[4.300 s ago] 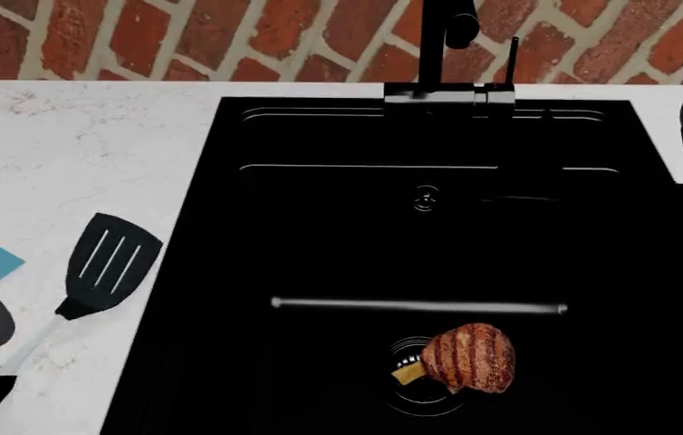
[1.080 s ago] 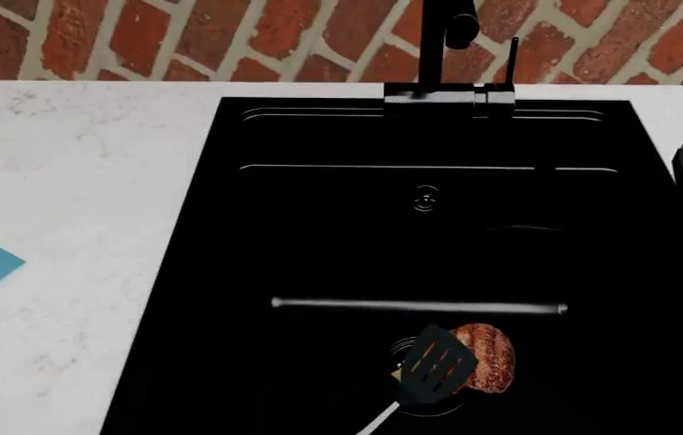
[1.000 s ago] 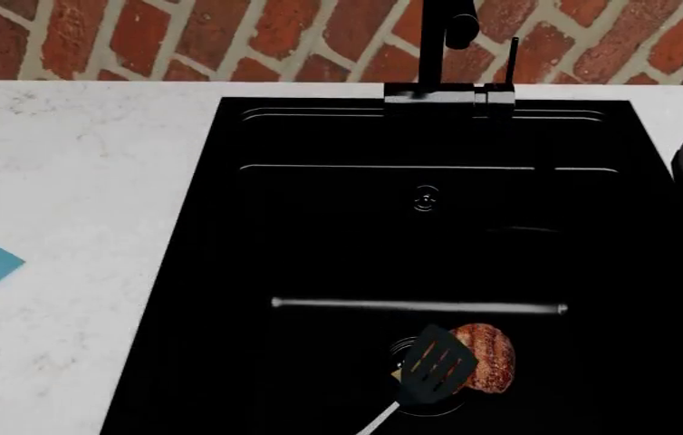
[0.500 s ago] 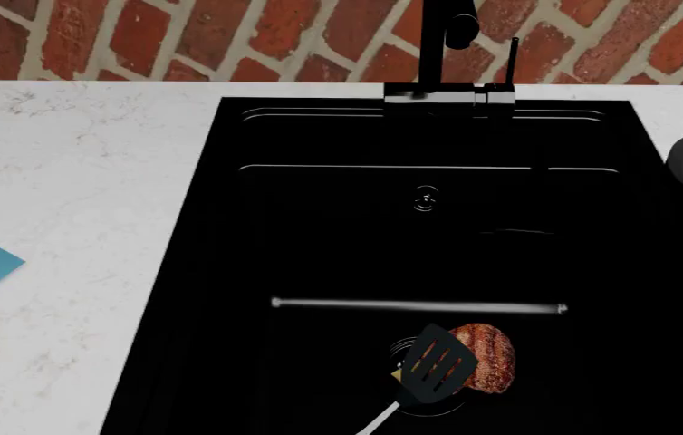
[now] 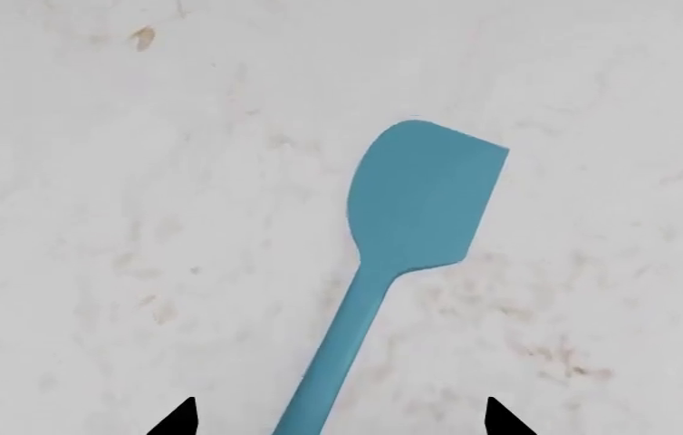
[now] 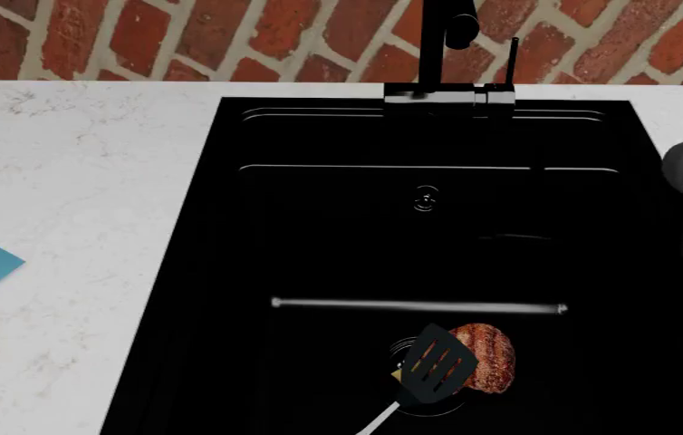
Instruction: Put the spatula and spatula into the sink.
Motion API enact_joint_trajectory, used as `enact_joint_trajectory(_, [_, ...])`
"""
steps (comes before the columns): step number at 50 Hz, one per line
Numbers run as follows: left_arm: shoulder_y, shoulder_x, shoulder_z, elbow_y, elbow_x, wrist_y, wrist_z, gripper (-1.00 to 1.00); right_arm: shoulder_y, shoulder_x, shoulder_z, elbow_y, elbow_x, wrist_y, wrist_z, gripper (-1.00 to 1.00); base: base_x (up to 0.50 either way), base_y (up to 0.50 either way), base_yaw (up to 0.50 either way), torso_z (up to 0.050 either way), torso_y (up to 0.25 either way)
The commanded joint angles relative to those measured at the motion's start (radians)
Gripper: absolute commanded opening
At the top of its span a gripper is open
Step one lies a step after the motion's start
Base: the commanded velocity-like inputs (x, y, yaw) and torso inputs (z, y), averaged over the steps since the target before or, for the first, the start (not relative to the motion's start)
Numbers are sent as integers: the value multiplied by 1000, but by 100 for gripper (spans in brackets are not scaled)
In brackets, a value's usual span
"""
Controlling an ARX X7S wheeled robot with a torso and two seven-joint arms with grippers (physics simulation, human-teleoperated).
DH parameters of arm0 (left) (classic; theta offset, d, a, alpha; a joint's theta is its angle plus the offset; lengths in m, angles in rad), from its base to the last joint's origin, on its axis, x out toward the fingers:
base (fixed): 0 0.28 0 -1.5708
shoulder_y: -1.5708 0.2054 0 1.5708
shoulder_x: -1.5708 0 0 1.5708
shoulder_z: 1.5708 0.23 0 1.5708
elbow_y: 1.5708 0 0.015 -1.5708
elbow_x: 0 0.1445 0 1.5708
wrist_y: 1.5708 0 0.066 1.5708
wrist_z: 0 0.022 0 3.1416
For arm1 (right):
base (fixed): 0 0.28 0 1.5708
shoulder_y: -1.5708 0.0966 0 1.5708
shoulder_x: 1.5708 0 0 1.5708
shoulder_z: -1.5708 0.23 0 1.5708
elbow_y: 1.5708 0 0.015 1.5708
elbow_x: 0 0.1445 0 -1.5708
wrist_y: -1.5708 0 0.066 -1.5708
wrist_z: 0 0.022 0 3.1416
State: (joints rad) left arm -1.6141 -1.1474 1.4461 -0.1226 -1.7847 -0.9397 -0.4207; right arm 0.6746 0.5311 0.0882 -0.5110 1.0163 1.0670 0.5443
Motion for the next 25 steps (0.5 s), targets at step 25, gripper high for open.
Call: enact_joint_trajectory(25, [1,-41,-3,-43,-62,-81,-63,100,-44,-5,49,-9,2,-21,-7,100,0,0,0,0,0])
